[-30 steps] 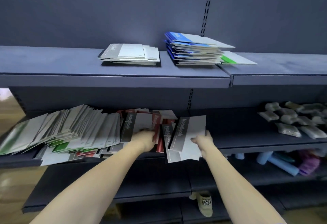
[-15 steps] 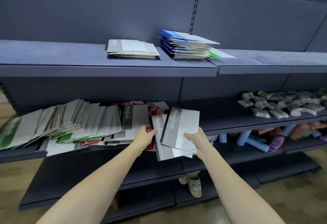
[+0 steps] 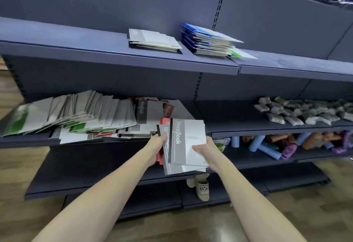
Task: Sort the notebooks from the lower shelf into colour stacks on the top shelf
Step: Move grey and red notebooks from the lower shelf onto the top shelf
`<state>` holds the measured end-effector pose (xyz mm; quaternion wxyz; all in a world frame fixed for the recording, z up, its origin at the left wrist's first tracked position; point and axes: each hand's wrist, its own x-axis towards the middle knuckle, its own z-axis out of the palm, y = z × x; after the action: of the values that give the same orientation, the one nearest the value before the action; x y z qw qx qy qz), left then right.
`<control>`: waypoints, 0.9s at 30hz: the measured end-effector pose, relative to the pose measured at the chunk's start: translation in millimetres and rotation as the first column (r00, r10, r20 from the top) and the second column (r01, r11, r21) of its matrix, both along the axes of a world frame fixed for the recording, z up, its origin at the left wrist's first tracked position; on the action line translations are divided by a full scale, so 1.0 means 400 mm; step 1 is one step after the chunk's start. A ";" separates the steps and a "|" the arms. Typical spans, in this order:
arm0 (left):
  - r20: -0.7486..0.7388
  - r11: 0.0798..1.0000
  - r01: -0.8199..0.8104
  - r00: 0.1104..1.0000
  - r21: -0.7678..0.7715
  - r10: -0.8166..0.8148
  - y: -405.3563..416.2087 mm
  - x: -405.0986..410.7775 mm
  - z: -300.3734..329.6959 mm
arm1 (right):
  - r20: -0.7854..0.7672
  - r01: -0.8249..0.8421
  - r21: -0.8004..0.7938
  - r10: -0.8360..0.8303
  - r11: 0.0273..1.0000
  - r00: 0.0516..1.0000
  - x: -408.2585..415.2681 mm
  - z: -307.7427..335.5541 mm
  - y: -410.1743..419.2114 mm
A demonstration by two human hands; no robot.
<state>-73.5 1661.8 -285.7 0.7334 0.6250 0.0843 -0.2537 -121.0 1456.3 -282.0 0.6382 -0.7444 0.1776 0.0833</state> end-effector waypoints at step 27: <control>0.829 0.919 -0.361 0.554 0.160 0.073 -0.109 -0.027 0.363 | 0.570 0.140 -0.119 -0.048 0.983 0.820 0.089 0.321 -0.015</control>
<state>-84.3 1618.2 -140.3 0.6074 0.7629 -0.1422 0.1696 -85.6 1450.5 -153.8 0.6052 -0.7736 0.0235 -0.1864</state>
